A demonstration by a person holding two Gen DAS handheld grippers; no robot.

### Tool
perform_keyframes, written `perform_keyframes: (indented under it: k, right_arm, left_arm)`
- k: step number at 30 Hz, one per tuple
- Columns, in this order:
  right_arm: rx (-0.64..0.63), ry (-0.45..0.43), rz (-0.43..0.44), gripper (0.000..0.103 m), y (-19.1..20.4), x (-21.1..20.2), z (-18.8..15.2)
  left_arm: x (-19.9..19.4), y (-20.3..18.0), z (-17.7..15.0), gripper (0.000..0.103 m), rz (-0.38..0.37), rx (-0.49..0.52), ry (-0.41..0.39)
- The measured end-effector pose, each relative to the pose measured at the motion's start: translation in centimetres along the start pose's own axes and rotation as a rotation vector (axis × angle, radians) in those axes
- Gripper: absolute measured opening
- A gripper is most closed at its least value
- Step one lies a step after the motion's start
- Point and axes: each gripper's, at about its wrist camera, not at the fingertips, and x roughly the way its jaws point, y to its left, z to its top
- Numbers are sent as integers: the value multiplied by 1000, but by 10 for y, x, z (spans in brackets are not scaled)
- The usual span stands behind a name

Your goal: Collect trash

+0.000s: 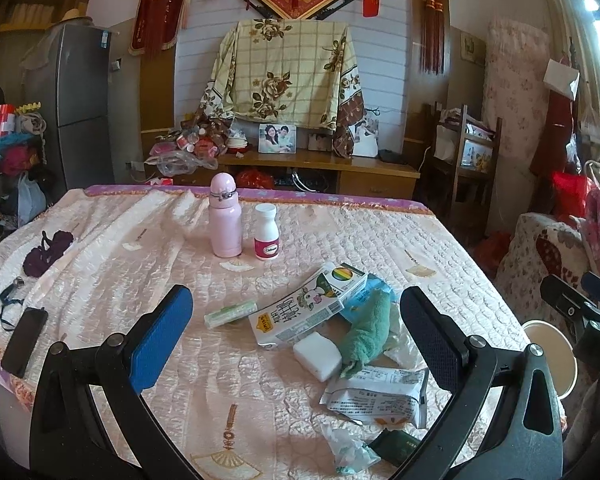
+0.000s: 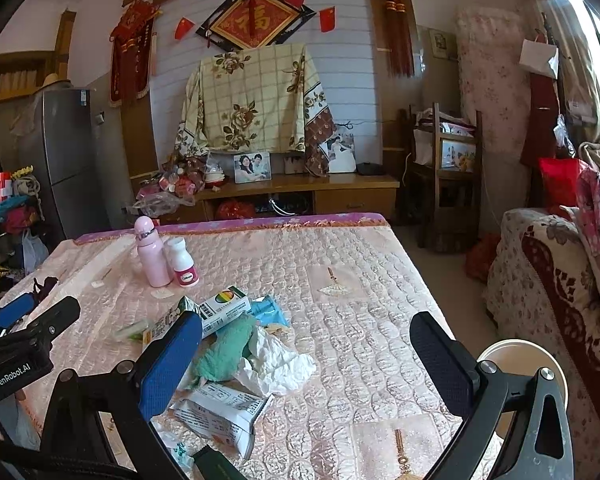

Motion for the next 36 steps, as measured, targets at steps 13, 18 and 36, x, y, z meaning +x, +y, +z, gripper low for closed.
perform_keyframes:
  k: [13, 18, 36]
  right_arm:
    - [-2, -2, 4, 103, 4, -1, 0]
    - [-3, -1, 2, 103, 5, 0, 0]
    - [0, 23, -4, 103, 0, 7, 0]
  left_arm:
    - [-2, 1, -3, 103, -6, -5, 1]
    - [-1, 1, -5, 103, -12, -5, 3]
    - [8, 3, -16, 103, -1, -6, 31]
